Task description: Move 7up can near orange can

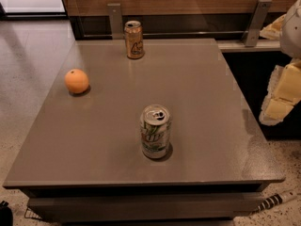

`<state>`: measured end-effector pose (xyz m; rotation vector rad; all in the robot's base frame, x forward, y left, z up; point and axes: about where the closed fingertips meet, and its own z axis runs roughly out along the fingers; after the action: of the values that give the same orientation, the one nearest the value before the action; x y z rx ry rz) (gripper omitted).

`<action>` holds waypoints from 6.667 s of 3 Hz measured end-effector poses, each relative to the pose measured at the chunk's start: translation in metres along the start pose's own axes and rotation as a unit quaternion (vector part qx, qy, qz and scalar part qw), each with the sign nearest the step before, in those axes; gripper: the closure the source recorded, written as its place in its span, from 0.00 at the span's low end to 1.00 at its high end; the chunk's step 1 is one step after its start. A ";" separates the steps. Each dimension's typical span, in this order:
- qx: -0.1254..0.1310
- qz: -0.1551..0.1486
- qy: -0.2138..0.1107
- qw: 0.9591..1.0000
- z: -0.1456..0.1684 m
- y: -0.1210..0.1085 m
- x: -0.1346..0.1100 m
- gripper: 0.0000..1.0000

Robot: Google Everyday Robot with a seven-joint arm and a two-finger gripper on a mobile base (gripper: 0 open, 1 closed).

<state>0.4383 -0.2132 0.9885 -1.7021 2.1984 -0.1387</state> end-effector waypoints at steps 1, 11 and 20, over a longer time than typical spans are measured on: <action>0.001 -0.001 -0.001 1.000 -0.001 0.001 -0.001 0.00; -0.106 0.041 -0.538 0.835 0.077 0.088 -0.126 0.00; -0.162 0.051 -0.611 0.773 0.101 0.112 -0.160 1.00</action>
Offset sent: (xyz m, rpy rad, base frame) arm -0.0427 0.0145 -0.0027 0.3132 0.0509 0.0918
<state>0.4038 -0.0162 0.8968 -1.1616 1.2735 1.1159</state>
